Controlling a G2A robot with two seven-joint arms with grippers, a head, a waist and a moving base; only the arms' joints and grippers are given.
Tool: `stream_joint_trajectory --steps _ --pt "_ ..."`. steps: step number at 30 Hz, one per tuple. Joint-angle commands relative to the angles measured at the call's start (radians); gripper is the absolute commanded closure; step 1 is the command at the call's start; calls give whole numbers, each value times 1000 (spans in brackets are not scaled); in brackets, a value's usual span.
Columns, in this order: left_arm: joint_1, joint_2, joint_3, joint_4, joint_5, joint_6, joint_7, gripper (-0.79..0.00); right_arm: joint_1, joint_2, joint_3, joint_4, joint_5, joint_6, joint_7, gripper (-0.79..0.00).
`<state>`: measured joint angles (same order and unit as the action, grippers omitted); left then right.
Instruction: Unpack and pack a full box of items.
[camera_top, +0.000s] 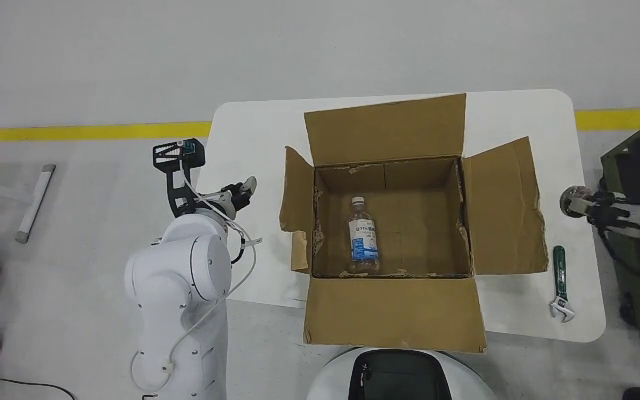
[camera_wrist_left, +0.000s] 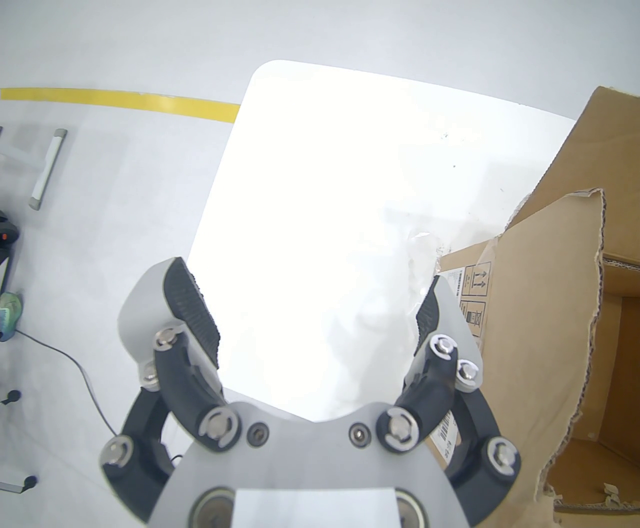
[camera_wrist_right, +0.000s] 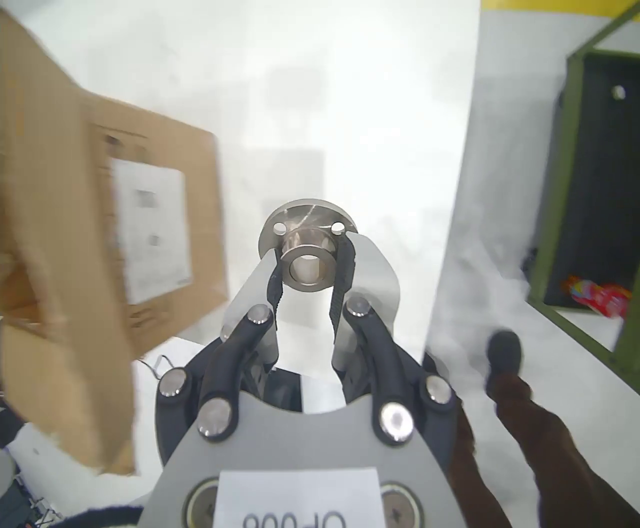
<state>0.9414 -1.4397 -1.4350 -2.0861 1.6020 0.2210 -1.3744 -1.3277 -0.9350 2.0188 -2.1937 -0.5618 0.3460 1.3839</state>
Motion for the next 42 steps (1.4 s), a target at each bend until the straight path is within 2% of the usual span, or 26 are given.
stream_joint_trajectory --steps 1,4,7,12,15,20,25,30,38,42 --pt "0 0 0 0 0 0 0 -785 38 -1 15 -19 108 32 -27 0" --pt "0 0 0 0 0 0 0 -785 91 -2 0 -40 241 56 -52 0" --pt "0 0 0 0 0 0 0 -785 133 1 -73 -47 315 66 -60 0" --pt "0 0 0 0 0 0 0 -785 207 5 -278 -47 348 81 -85 0" --pt "0 0 0 0 0 0 0 -785 261 0 -424 1 380 97 -107 0" --pt "0 0 0 0 0 0 0 -785 356 -11 -650 79 334 110 -138 0" --pt "0 0 0 0 0 0 0 -785 419 -19 -827 161 200 128 -123 0" --pt "0 0 0 0 0 0 0 -785 448 -21 -937 206 56 167 -77 0" --pt "0 0 0 0 0 0 0 -785 461 -21 -1047 255 -77 122 -32 0" --pt "0 0 0 0 0 0 0 -785 467 -23 -1073 261 -97 117 -27 -225"
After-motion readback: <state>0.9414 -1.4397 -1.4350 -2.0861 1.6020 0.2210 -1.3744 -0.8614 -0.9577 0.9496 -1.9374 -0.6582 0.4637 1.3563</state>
